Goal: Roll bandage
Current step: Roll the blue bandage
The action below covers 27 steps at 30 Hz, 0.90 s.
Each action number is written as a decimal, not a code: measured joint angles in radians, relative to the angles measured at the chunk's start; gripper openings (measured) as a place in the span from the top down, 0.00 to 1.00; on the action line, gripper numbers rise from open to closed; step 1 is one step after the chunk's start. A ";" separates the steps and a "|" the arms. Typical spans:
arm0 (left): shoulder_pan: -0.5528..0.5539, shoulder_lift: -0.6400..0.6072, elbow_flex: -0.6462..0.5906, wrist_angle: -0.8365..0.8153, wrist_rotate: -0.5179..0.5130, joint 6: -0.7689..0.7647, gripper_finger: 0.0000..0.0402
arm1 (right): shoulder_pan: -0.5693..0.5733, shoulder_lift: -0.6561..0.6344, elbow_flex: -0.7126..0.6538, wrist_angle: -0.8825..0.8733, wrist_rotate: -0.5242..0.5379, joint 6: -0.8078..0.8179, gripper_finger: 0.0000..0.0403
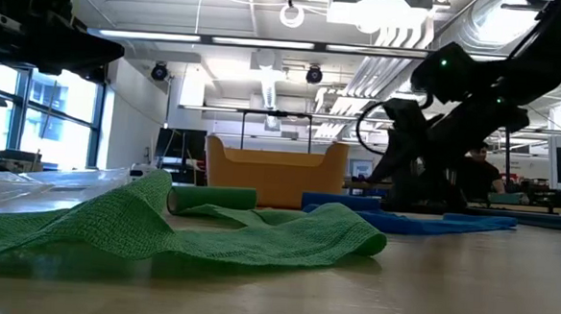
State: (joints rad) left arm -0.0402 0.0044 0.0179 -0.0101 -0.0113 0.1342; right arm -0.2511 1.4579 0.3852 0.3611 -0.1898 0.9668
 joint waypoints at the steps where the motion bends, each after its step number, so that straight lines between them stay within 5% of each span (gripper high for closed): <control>1: 0.000 0.000 0.000 0.000 0.000 0.000 0.99 | 0.000 0.016 0.004 -0.001 -0.007 0.001 0.50; 10: 0.000 0.000 0.000 0.000 0.000 0.000 0.99 | 0.009 0.082 0.059 0.010 -0.054 0.008 0.51; 20: 0.000 0.000 0.000 0.000 0.000 0.000 0.99 | 0.011 0.110 0.072 0.012 0.015 0.013 0.51; 27: 0.000 0.000 0.000 0.000 0.000 0.000 0.99 | 0.013 0.218 0.077 0.175 0.025 -0.042 0.56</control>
State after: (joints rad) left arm -0.0402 0.0044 0.0181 -0.0101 -0.0113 0.1341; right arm -0.2386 1.6761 0.4618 0.5364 -0.1645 0.9252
